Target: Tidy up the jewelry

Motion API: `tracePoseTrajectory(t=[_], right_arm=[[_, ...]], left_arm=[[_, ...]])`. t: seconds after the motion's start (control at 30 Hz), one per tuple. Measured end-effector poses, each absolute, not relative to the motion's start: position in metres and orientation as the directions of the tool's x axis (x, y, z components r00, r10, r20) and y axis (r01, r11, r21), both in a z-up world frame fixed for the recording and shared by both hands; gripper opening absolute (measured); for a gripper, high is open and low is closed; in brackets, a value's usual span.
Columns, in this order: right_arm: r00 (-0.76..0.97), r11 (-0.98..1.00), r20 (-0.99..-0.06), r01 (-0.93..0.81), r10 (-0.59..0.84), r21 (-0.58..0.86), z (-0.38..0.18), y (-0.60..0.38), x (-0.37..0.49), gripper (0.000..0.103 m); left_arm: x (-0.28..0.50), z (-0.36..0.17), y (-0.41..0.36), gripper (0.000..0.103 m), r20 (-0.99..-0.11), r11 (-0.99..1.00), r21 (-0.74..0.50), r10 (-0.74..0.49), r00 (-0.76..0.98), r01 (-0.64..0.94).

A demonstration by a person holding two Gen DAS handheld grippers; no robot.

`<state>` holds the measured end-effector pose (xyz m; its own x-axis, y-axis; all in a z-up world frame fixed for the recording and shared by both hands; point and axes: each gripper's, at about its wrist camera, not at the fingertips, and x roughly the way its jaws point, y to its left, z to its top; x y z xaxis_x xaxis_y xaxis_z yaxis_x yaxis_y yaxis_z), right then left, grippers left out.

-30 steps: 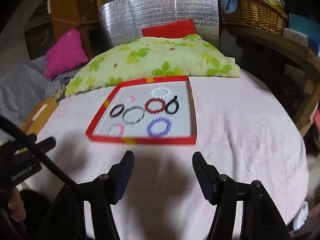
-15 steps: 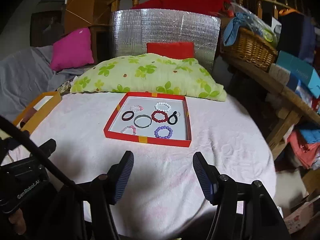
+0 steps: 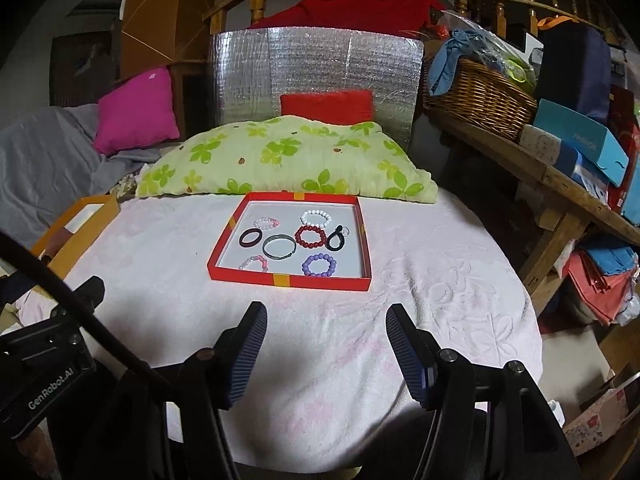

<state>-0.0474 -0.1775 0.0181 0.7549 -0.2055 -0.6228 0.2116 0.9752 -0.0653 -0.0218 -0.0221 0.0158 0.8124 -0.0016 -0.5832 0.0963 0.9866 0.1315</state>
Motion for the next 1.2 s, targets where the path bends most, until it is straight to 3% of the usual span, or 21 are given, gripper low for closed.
tracePoseTrajectory(t=[1.2], right_arm=[[0.757,0.970,-0.614,0.235,-0.223,-0.062,0.025,-0.180,-0.054,0.067]], left_arm=[[-0.030,0.028,-0.024,0.081,-0.571,0.984,0.142,-0.009,0.821,0.110]])
